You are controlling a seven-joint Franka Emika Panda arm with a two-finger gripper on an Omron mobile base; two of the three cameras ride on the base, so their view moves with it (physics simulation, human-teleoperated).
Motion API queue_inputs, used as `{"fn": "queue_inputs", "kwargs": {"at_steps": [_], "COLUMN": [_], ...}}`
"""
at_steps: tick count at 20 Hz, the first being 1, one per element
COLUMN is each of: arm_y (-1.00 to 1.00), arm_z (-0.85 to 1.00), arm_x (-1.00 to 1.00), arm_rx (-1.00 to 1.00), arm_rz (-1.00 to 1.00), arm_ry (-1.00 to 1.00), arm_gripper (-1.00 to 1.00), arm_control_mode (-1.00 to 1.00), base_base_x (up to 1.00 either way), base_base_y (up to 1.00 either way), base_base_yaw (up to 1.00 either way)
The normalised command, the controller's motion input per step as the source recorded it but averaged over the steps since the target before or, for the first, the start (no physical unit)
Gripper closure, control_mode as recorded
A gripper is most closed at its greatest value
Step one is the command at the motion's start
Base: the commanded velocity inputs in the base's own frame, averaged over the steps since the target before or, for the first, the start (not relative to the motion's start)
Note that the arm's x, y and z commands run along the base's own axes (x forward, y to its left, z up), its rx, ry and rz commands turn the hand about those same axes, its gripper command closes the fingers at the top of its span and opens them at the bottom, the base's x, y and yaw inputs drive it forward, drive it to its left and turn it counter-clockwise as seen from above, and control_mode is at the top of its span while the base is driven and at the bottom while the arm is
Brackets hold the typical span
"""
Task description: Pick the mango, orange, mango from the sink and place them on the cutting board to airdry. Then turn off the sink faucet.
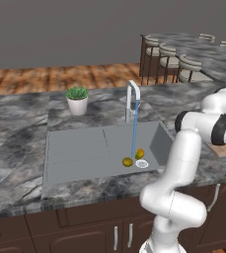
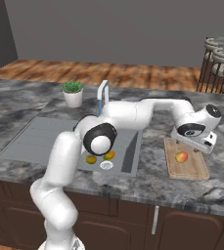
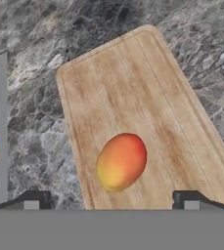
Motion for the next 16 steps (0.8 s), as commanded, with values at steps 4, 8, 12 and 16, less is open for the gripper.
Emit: {"fn": "queue_inputs", "kwargs": {"at_steps": [4, 8, 12, 16], "arm_y": [0.57, 0.60, 0.59, 0.35], "arm_z": [0.52, 0.54, 0.52, 0.57], "arm_x": [-0.52, -0.52, -0.51, -0.40], "arm_rx": [-0.16, -0.18, -0.16, -0.02], "arm_rz": [0.13, 0.15, 0.14, 0.03], "arm_ry": [-0.37, -0.39, -0.34, -0.08], "arm_gripper": [-1.00, -1.00, -1.00, -1.00], "arm_control_mode": [-1.00, -1.00, -1.00, -1.00], "base_base_x": [0.00, 0.00, 0.00, 0.00], "base_base_y": [0.00, 0.00, 0.00, 0.00], "base_base_yaw": [0.00, 0.00, 0.00, 0.00]}}
